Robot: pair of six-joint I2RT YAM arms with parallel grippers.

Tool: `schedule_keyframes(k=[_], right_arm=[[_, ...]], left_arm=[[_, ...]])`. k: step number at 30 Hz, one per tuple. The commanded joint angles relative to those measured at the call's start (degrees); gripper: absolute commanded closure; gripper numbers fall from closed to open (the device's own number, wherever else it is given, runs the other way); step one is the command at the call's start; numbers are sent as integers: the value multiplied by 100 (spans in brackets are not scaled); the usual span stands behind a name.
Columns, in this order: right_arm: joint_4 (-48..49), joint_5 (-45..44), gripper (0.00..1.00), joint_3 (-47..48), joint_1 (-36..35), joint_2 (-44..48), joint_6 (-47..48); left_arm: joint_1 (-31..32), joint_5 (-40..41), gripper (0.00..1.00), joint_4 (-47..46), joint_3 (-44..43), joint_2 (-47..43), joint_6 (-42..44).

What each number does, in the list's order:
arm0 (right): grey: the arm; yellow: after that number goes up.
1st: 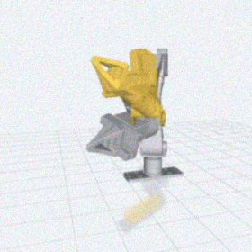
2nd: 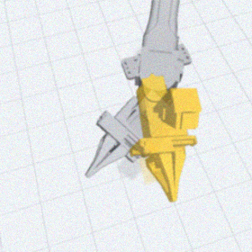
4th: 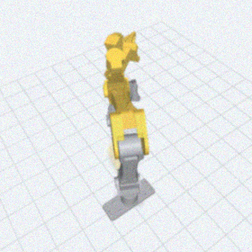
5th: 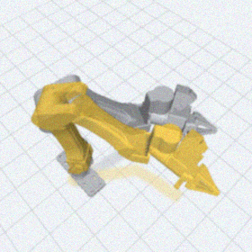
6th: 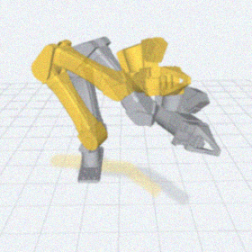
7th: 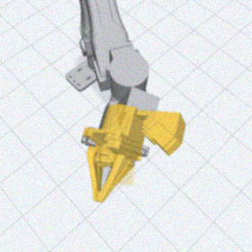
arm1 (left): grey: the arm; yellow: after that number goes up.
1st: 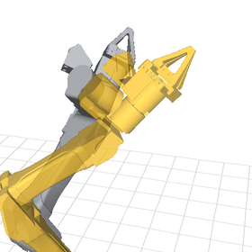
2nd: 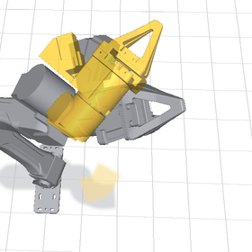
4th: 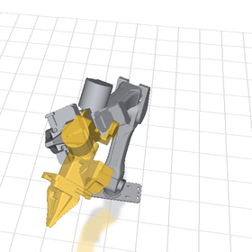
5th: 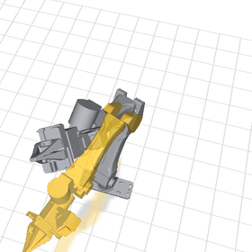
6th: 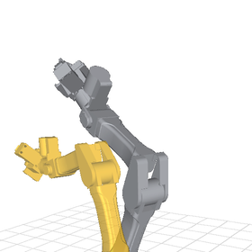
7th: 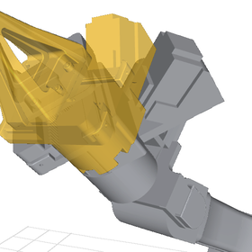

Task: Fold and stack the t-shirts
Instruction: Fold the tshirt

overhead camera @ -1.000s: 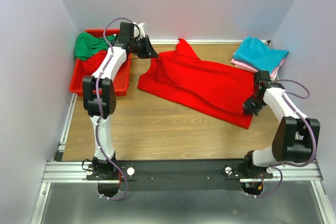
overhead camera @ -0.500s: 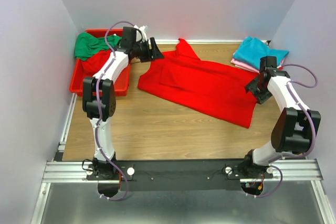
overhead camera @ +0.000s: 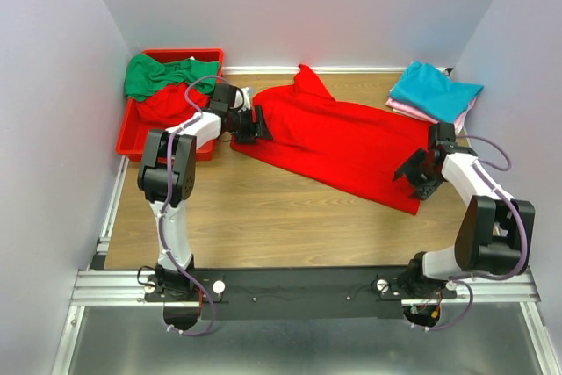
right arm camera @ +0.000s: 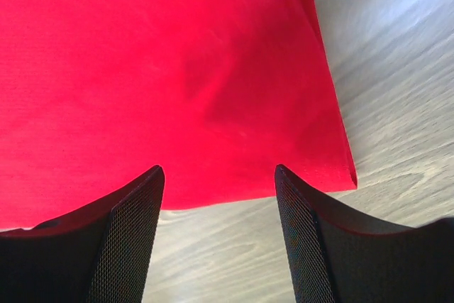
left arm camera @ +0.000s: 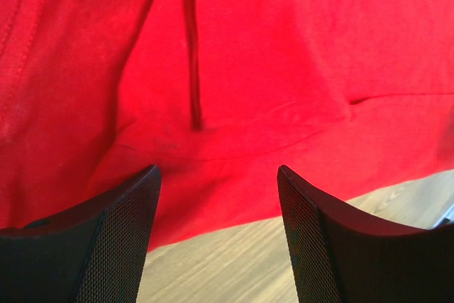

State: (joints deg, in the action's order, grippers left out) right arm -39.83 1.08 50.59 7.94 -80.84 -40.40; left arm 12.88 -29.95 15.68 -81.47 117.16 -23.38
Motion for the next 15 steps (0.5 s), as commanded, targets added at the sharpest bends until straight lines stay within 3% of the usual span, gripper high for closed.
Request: schedule_keyframes(k=[1,7,15], right_arm=[[318,428,29,-268,-4,-239,32],[126,498,28,-400,-3,-617,-160],[-332,366,23,-611,-3,-354,-609]], left_arm=[[91,244,25,-425,219,-45,193],[179,745,25,-434,816,-298,386],[188,1308,25,-417,1923,-888,527]])
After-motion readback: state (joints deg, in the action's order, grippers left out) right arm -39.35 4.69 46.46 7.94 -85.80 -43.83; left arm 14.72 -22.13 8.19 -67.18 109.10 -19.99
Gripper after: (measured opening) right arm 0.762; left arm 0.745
